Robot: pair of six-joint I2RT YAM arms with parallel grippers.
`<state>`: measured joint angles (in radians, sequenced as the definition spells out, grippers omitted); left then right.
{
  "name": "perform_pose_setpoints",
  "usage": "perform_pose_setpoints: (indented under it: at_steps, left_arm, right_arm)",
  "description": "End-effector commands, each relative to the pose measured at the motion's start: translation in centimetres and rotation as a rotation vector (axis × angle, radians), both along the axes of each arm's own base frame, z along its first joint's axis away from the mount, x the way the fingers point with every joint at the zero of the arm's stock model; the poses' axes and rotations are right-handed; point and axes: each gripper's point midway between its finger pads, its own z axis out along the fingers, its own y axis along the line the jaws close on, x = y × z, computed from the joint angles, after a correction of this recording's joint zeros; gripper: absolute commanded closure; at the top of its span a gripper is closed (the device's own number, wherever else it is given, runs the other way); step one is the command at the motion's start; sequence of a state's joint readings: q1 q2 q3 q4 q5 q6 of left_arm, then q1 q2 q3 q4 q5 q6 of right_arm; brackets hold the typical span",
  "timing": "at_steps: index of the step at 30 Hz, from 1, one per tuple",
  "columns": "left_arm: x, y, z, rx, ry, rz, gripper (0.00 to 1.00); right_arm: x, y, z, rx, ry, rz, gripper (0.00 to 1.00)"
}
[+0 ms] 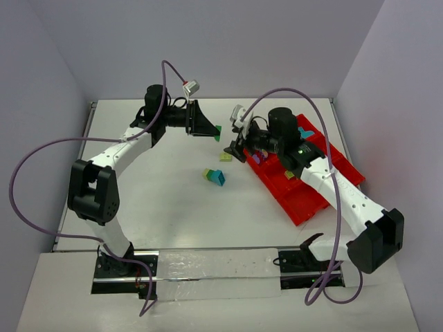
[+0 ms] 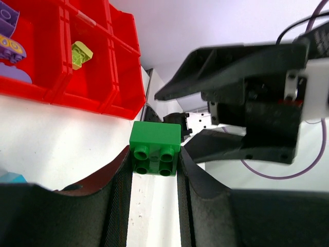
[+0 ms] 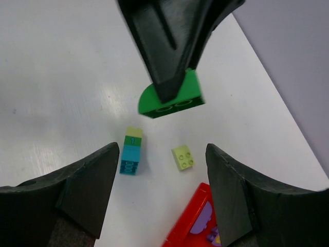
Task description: Sort the legos into containers by color
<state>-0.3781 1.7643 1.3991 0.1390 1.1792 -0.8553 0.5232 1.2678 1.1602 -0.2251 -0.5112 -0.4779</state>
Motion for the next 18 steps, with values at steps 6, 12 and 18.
perform_pose_setpoints:
  at_steps: [6, 12, 18]
  left_arm:
    - [-0.4, -0.2, 1.8, -0.018, -0.038, -0.036, 1.0]
    - [-0.6, -0.1, 1.8, -0.016, -0.039, -0.042, 1.0]
    - [-1.0, -0.1, 1.8, -0.016, -0.039, -0.051, 1.0]
  right_arm:
    - [0.1, 2.0, 1.7, -0.013, -0.211, 0.075, 0.23]
    - [0.8, 2.9, 1.5, -0.021, -0.224, 0.077, 0.22]
    - [1.6, 3.5, 1.6, -0.023, -0.229, 0.08, 0.21]
